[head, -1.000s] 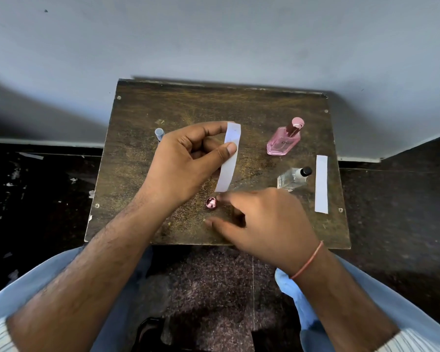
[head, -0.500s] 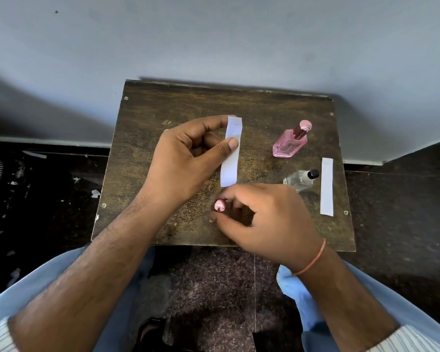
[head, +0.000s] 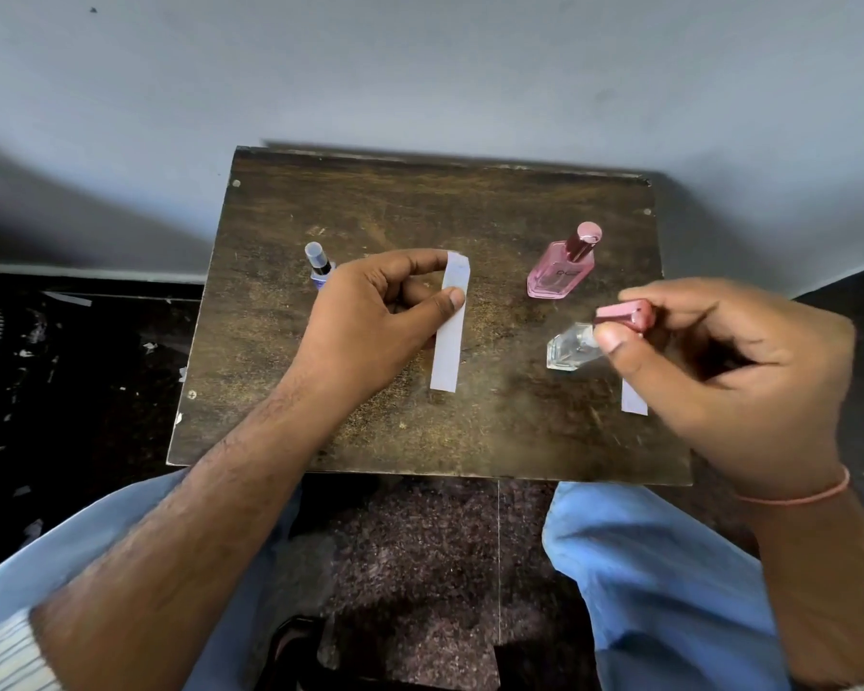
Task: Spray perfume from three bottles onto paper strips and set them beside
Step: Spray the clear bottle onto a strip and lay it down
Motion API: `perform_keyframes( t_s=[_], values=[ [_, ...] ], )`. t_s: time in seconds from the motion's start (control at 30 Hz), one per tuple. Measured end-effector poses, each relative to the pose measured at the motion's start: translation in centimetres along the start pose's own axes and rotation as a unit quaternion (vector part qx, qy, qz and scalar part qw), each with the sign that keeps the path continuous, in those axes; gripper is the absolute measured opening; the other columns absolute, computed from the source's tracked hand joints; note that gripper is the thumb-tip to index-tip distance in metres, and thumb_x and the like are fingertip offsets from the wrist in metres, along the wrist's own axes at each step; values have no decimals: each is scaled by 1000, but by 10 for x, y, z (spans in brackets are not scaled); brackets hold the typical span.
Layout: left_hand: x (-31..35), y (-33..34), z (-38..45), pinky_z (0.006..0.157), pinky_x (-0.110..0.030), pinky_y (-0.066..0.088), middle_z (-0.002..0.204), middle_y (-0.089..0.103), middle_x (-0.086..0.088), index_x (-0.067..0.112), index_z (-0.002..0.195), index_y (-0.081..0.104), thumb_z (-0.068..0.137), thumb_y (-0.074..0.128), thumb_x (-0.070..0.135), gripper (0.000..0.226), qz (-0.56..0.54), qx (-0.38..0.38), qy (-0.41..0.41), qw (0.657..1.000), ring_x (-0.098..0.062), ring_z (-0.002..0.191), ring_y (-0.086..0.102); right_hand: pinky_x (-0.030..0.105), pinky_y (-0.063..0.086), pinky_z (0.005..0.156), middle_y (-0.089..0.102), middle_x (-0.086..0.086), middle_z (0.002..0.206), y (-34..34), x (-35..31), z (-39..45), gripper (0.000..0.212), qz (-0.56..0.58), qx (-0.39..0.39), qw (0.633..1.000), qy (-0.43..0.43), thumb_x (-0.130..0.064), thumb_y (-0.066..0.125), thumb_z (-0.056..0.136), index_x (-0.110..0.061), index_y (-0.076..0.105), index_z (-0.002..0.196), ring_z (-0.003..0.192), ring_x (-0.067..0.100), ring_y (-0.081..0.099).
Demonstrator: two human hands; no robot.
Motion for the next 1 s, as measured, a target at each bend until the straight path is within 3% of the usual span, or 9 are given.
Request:
perform_keyframes(
  t_s=[0.07, 0.2, 0.27, 0.37, 0.47, 0.6, 0.7, 0.8, 1.0],
  values=[
    [-5, 1, 1, 82, -33, 69, 86, 83, -7, 28, 122, 79, 96, 84, 18, 29, 28, -3, -11, 1000, -25, 87, 83, 47, 46, 52, 79, 11, 83, -6, 11, 0, 19, 0, -10, 1000, 24, -25, 85, 97, -6, 83, 98, 55, 35, 63],
    [-15, 1, 4, 75, -14, 59, 80, 83, 10, 32, 121, 79, 94, 86, 25, 28, 86, -3, -20, 996, 1, 76, 78, 48, 47, 54, 79, 9, 82, -6, 26, -2, 16, 12, -33, 997, 66, -23, 88, 95, -7, 83, 97, 55, 37, 62],
    [-19, 0, 4, 73, -10, 56, 78, 81, 12, 32, 122, 79, 94, 85, 27, 29, 124, 4, -24, 992, 7, 72, 74, 48, 48, 55, 80, 4, 82, -3, 30, -3, 16, 16, -45, 996, 79, -23, 88, 94, -9, 83, 97, 56, 36, 62],
    [-23, -3, 1, 64, -8, 48, 76, 78, 15, 37, 118, 79, 94, 84, 32, 25, 189, 19, -30, 981, 7, 62, 66, 43, 51, 56, 78, -10, 83, 2, 34, -4, 13, 13, -59, 994, 91, -24, 90, 92, -14, 84, 98, 57, 28, 63],
    [-22, -4, -2, 66, -16, 48, 76, 77, 19, 38, 121, 76, 93, 84, 37, 29, 232, 27, -31, 972, 4, 68, 70, 36, 50, 54, 77, -9, 85, 6, 34, -3, 12, -1, -71, 994, 88, -28, 91, 92, -19, 85, 97, 57, 22, 61],
    [-16, -6, -4, 59, -3, 39, 71, 72, 27, 34, 131, 73, 92, 84, 40, 41, 281, 37, -8, 959, 11, 70, 67, 29, 48, 55, 77, -10, 87, 8, 33, -1, 11, -4, -79, 993, 93, -32, 88, 92, -23, 84, 95, 58, 22, 62],
    [-13, -5, -6, 59, -4, 39, 65, 69, 18, 32, 136, 70, 92, 83, 42, 47, 316, 39, 8, 948, 11, 68, 65, 30, 49, 54, 77, -10, 87, 8, 32, -1, 11, -11, -81, 992, 93, -31, 89, 91, -22, 83, 95, 60, 22, 63],
    [-11, -3, -5, 59, -16, 44, 67, 68, 16, 30, 141, 65, 94, 82, 43, 52, 338, 35, 15, 940, 8, 65, 62, 30, 49, 53, 77, -9, 87, 8, 32, -1, 12, -8, -82, 992, 97, -28, 90, 91, -19, 83, 96, 62, 20, 63],
    [-2, -3, -7, 56, -22, 44, 70, 67, 13, 26, 145, 61, 97, 73, 55, 57, 375, 26, 29, 926, 3, 65, 61, 29, 54, 59, 79, -11, 92, 16, 28, -1, 7, -29, -107, 990, 81, -19, 88, 89, -18, 81, 91, 68, 19, 69]
  ],
)
Point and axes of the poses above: each hand's wrist, its own z-axis towards the middle knuckle, its own y-axis out of the palm, x = y × z, the point moved 7 cm from there along z, towards the middle knuckle
